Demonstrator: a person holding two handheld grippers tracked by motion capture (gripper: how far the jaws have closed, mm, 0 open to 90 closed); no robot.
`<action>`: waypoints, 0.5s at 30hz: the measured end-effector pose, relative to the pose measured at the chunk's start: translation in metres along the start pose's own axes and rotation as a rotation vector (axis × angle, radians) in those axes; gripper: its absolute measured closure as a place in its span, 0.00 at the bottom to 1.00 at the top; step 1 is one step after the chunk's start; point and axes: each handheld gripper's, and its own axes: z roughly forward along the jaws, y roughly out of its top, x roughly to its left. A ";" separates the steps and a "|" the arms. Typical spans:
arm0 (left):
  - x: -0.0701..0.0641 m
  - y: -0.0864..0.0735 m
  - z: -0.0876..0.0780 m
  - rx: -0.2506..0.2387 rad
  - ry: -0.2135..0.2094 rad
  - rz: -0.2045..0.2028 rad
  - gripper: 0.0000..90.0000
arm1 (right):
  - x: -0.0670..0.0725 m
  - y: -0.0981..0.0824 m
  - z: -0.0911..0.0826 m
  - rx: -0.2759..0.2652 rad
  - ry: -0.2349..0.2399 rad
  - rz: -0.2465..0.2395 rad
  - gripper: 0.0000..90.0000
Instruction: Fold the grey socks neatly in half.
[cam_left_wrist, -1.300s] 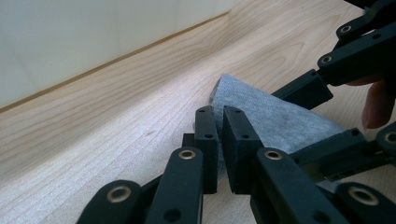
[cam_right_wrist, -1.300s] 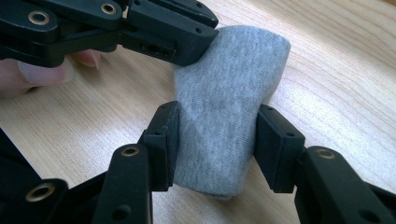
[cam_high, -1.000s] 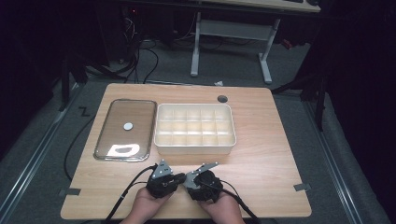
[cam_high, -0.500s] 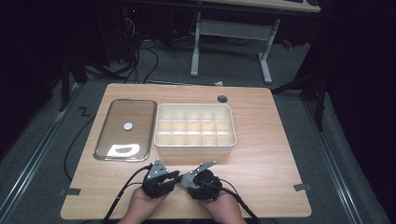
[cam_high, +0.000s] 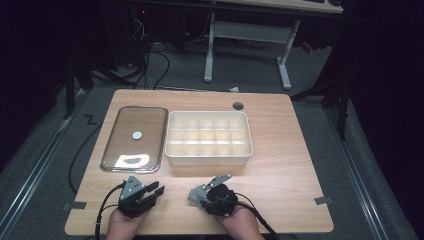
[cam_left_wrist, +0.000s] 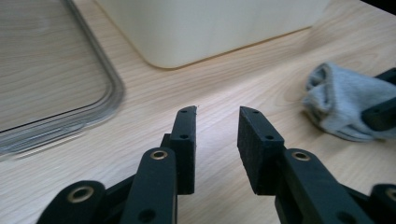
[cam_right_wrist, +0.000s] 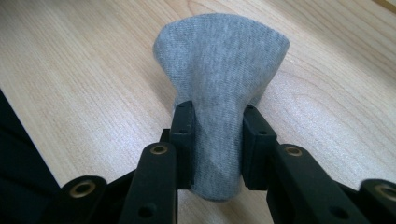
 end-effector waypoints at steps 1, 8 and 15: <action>0.001 -0.001 0.001 0.005 0.018 0.013 0.74 | 0.000 0.002 -0.002 0.002 -0.002 -0.015 0.81; -0.004 0.000 0.006 0.021 0.091 0.112 0.67 | -0.007 0.006 -0.011 0.003 -0.036 -0.018 0.81; -0.003 0.001 0.007 0.025 0.083 0.113 0.66 | -0.028 0.007 -0.029 0.002 -0.058 0.002 0.81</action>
